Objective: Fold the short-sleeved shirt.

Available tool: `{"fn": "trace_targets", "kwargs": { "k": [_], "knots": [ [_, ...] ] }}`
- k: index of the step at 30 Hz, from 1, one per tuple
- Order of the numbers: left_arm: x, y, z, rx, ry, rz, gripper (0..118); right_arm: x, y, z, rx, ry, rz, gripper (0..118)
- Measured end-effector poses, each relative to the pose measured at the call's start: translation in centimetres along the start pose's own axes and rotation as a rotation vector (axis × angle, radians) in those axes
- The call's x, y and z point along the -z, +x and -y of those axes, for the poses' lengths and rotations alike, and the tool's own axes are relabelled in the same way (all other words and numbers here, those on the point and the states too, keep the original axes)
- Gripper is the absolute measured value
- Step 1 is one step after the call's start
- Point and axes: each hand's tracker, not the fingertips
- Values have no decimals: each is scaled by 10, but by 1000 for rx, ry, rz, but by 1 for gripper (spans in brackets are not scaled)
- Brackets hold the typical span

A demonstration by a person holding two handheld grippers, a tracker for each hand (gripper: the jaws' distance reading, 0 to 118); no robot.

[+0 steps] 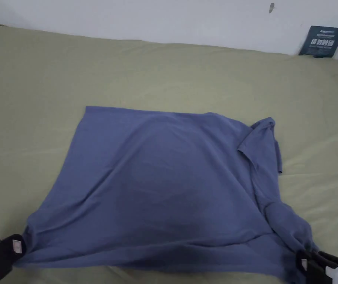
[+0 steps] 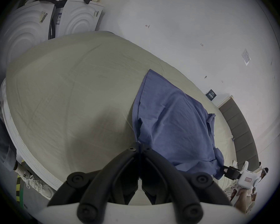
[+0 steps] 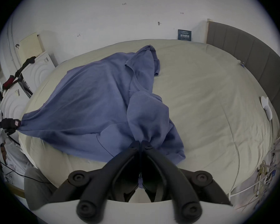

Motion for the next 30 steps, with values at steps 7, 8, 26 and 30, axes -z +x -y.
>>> {"fn": "trace_targets", "kwargs": {
  "k": [7,8,26,30],
  "knots": [
    [2,0,2,-16,3,12,0,-42,6,5,118,137,-110,1],
    [0,0,2,-19,4,14,0,-48,8,5,142,164,-133,1],
    [-42,4,-21,-79,140,77,0,-107,24,-18,172,436,-203,1],
    [-43,4,-28,-85,148,87,0,-107,31,-22,172,448,-205,1]
  ]
}}
